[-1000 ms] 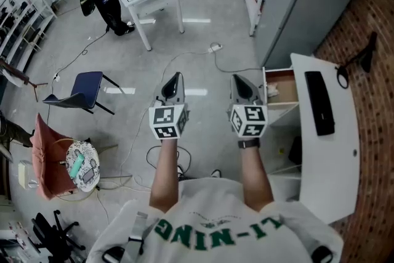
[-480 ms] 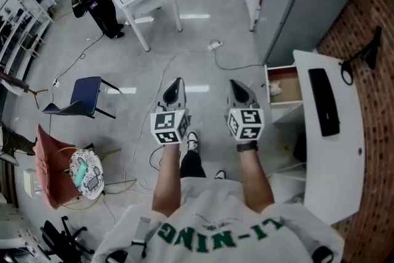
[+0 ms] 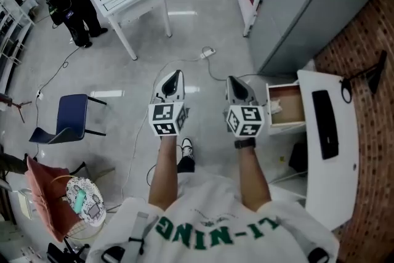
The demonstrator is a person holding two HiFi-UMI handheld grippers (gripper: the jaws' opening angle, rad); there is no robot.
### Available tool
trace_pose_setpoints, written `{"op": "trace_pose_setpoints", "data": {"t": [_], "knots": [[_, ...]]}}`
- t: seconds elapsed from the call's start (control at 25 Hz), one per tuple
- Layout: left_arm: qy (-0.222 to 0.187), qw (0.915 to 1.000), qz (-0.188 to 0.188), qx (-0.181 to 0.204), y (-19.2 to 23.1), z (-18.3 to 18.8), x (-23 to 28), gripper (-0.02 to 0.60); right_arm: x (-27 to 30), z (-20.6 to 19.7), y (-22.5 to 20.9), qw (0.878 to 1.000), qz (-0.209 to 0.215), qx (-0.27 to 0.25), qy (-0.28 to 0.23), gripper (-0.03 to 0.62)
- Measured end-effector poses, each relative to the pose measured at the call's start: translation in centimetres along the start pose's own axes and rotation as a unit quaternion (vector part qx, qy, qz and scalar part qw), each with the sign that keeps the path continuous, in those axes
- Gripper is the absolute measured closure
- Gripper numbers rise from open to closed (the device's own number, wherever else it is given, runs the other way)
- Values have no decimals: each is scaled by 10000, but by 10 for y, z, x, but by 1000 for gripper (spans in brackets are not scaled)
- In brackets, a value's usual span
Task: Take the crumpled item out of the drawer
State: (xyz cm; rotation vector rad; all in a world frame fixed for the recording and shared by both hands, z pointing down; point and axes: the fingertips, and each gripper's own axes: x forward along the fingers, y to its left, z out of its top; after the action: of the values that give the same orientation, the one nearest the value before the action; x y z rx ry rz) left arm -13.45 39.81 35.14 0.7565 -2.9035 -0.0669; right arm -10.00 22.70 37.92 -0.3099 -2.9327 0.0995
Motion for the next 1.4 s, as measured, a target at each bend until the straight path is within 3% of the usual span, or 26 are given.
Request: {"op": "trace_pose_setpoints", "data": {"t": [0.16, 0.48, 0.72, 1.04, 1.24, 1.4], "knots": [[19, 9996, -262, 124, 27, 13, 55, 586, 59, 14, -3, 9999, -103, 22, -37, 591], [94, 9953, -926, 254, 33, 25, 138, 586, 120, 35, -36, 9983, -531, 165, -172, 591], [266, 9838, -1754, 257, -12, 12, 189, 586, 107, 26, -81, 9925, -1202, 200, -127, 590], [446, 9490, -3104, 331, -167, -1, 265, 586, 50, 20, -200, 9719, -2318, 326, -250, 591], [432, 9202, -3844, 608, -279, 3, 308, 586, 5, 22, -297, 9493, -3065, 574, -388, 591], [349, 8915, -4434, 863, -362, 5, 341, 586, -23, 19, -367, 9289, -3601, 693, -518, 591]]}}
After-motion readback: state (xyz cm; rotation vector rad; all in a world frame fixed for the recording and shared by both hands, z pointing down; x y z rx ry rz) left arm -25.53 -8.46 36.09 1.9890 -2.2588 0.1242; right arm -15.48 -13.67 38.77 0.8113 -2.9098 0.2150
